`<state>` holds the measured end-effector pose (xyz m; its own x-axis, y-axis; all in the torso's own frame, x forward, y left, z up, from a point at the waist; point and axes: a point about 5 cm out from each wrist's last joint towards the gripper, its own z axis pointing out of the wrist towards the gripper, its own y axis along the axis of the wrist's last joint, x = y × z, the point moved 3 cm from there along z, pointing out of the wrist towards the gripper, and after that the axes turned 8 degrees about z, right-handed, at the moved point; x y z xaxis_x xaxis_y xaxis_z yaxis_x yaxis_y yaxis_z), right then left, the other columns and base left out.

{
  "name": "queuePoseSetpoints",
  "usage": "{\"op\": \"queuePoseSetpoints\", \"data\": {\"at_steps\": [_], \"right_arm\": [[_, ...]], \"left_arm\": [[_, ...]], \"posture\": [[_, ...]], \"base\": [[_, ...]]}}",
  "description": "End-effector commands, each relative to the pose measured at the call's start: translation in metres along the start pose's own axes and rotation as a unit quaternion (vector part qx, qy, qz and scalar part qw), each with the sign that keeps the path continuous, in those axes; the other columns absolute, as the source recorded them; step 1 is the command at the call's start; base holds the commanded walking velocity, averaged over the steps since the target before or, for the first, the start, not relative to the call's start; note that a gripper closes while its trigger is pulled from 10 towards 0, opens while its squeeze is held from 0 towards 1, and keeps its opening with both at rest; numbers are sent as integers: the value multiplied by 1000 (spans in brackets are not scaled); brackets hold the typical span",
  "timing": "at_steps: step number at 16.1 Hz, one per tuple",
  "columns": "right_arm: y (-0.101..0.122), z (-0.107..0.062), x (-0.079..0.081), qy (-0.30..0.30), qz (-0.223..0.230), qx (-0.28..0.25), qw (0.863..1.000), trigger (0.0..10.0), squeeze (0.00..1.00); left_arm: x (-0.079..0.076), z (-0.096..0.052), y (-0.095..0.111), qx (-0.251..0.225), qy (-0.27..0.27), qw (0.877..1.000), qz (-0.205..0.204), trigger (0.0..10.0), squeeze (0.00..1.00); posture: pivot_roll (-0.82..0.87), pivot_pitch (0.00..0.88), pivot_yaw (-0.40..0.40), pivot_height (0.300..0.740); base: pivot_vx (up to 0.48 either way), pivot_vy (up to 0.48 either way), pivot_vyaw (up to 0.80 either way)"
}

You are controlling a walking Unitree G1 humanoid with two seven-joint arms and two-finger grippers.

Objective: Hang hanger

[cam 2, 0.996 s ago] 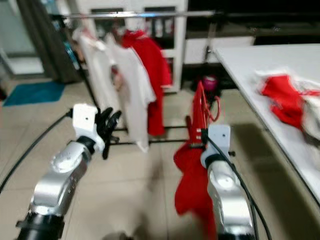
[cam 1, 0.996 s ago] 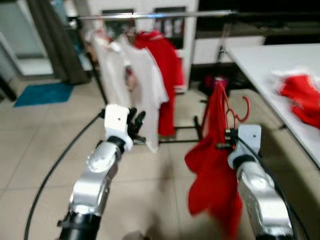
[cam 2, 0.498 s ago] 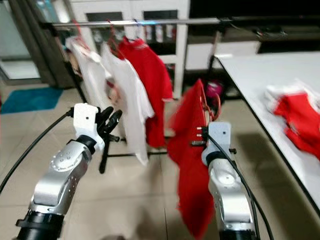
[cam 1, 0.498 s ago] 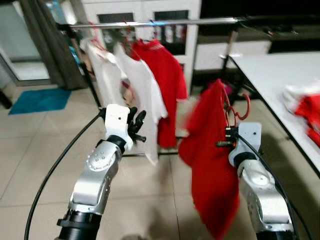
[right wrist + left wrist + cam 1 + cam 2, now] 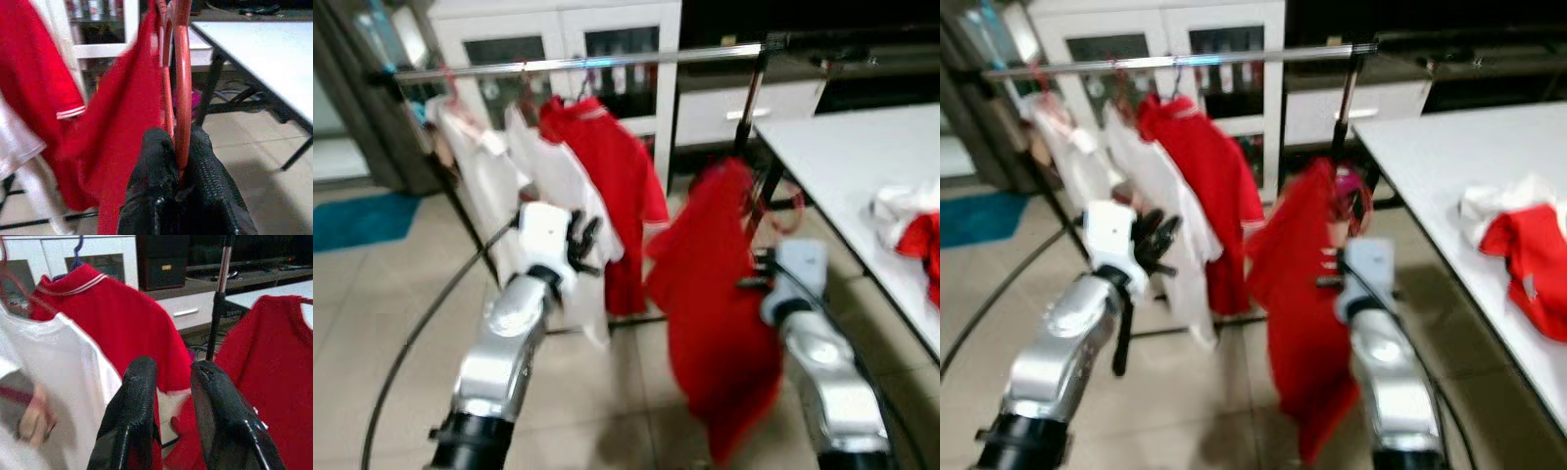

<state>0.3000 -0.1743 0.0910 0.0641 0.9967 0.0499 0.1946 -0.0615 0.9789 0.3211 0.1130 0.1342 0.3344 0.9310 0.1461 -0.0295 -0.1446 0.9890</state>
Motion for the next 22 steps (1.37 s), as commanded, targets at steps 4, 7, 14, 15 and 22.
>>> {"op": "queuePoseSetpoints", "data": {"at_steps": [4,7,14,15,22], "right_arm": [[11,2,13,19,1,-24,1000,10000,0],[10,1,12,20,-6,-24,999,10000,0],[16,3,15,32,-9,-37,999,10000,0],[18,2,15,36,-3,-43,998,10000,0],[49,8,16,85,16,-85,993,10000,0]], "left_arm": [[11,-2,1,-1,13,1000,10,10000,0],[9,-2,0,-1,9,1000,13,10000,0],[6,-1,3,-5,0,1000,23,10000,0],[4,-1,4,-7,-5,1000,30,10000,0],[-8,-4,29,-46,-99,992,70,10000,0]], "posture": [[74,22,45,740],[75,22,43,740],[81,21,41,740],[87,22,35,740],[100,14,23,740]], "base": [[480,0,0],[480,0,0],[480,0,229],[458,0,0],[48,0,0]]}}
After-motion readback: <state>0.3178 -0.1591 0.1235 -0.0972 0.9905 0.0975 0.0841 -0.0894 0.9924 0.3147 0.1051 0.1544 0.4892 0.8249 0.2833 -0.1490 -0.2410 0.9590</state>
